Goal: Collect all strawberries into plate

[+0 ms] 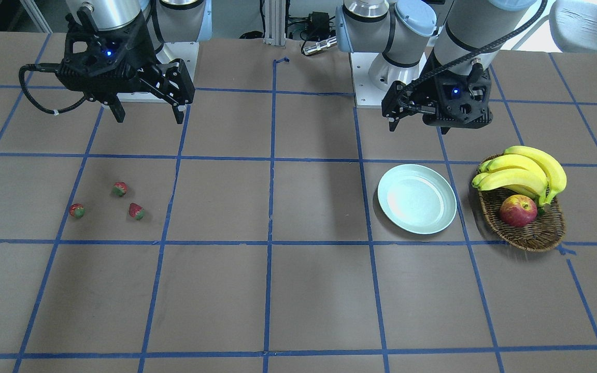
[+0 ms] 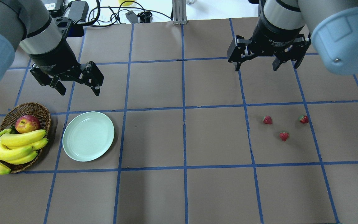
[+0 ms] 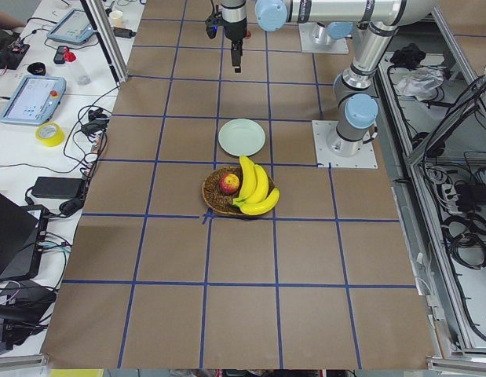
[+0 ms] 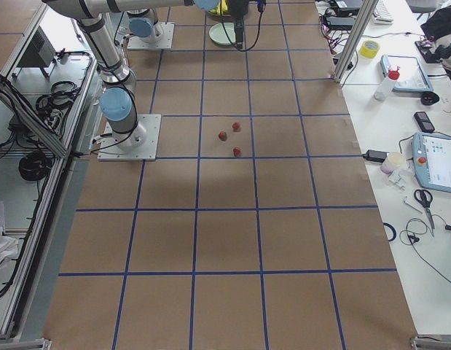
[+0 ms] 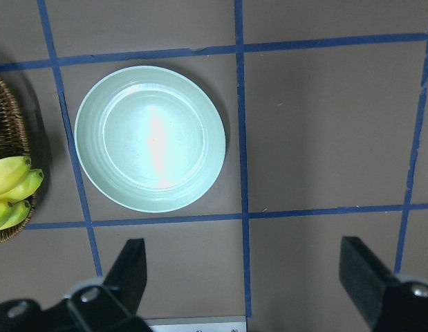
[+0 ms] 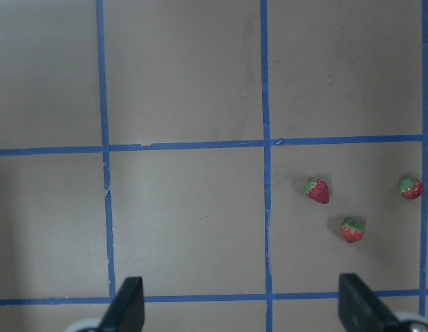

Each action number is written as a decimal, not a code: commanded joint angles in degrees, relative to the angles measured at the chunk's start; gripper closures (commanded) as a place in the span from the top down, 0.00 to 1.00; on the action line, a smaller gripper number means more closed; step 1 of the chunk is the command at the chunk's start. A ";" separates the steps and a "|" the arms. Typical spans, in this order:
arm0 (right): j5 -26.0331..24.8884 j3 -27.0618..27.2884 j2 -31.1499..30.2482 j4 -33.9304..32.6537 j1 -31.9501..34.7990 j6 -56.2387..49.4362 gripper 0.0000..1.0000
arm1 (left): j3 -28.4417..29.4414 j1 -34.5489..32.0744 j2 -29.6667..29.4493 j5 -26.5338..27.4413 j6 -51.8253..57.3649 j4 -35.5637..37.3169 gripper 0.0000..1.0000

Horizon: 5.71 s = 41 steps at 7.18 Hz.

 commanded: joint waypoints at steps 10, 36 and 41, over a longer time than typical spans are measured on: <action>-0.03 0.22 0.66 0.00 0.00 0.65 1.00 | -0.09 0.00 0.00 0.35 0.00 0.00 1.00; 3.49 31.63 16.47 -48.96 -2.78 7.18 0.20 | -0.27 -0.09 -0.09 -0.18 0.00 -0.09 1.00; 8.06 19.15 24.36 -44.74 15.88 34.56 0.20 | -0.27 -0.18 -0.09 -0.18 0.09 -0.09 1.00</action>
